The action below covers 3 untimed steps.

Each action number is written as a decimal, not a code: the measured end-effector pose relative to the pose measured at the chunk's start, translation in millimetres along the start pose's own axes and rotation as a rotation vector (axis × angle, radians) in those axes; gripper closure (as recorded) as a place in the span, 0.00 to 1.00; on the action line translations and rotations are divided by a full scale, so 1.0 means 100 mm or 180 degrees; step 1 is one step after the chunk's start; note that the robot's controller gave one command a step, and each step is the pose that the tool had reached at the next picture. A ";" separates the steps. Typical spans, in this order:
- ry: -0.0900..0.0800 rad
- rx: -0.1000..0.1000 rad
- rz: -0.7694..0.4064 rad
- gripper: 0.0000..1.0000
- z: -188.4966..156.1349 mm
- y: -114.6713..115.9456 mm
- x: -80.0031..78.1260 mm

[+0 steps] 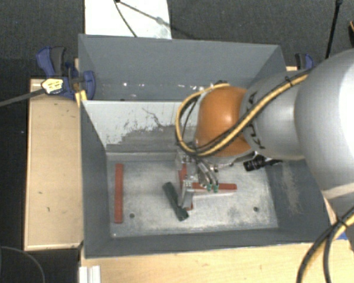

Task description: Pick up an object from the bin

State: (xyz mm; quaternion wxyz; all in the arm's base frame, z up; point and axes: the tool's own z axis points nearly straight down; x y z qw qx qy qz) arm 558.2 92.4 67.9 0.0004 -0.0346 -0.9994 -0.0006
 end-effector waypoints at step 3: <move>-0.0034 0.0013 -0.2722 1.00 -2.32 -0.50 0.21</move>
Offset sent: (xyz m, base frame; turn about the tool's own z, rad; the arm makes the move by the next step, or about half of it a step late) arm 0.0300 -0.0325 0.0021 -0.4007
